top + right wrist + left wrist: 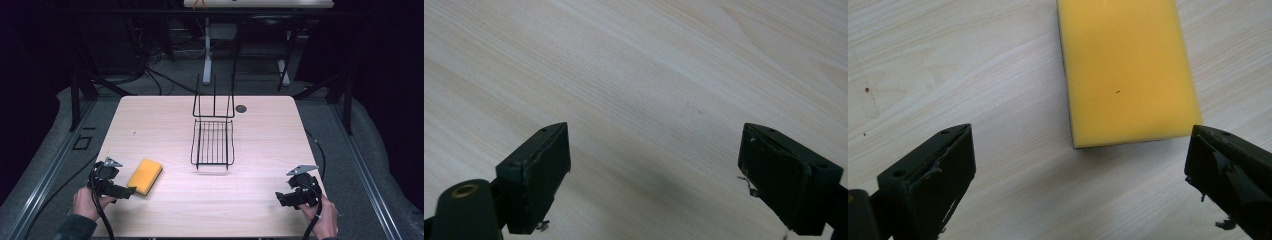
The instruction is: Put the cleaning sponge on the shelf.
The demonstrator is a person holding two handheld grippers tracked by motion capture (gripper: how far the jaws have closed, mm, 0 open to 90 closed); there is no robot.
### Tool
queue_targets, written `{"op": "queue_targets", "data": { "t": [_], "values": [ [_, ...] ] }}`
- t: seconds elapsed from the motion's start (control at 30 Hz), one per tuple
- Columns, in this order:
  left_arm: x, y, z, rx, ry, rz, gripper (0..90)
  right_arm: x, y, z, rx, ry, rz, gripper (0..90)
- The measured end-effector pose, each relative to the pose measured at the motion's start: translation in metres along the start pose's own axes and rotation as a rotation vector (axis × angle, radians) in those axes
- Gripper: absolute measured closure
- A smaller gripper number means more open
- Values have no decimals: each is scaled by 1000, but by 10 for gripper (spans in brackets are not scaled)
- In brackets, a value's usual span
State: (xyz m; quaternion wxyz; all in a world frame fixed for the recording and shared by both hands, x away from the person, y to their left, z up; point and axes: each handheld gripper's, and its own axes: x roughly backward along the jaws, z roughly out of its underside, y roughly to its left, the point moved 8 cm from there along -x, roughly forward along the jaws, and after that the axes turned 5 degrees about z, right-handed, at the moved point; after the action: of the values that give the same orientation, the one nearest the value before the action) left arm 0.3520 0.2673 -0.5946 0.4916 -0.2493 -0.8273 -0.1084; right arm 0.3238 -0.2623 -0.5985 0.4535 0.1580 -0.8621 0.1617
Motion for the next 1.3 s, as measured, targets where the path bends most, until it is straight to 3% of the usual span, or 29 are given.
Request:
{"op": "queue_targets", "data": {
  "t": [0.4,1.0,1.3],
  "values": [
    [-10,-11,-15,-28,9,10,0,-1,2,-1,11,2,-2,132],
    [-26,-8,-18,9,46,7,1,-1,3,-2,13,8,-8,133],
    [-28,-13,-20,-3,39,18,0,-1,4,-2,15,8,-7,134]
  ]
}}
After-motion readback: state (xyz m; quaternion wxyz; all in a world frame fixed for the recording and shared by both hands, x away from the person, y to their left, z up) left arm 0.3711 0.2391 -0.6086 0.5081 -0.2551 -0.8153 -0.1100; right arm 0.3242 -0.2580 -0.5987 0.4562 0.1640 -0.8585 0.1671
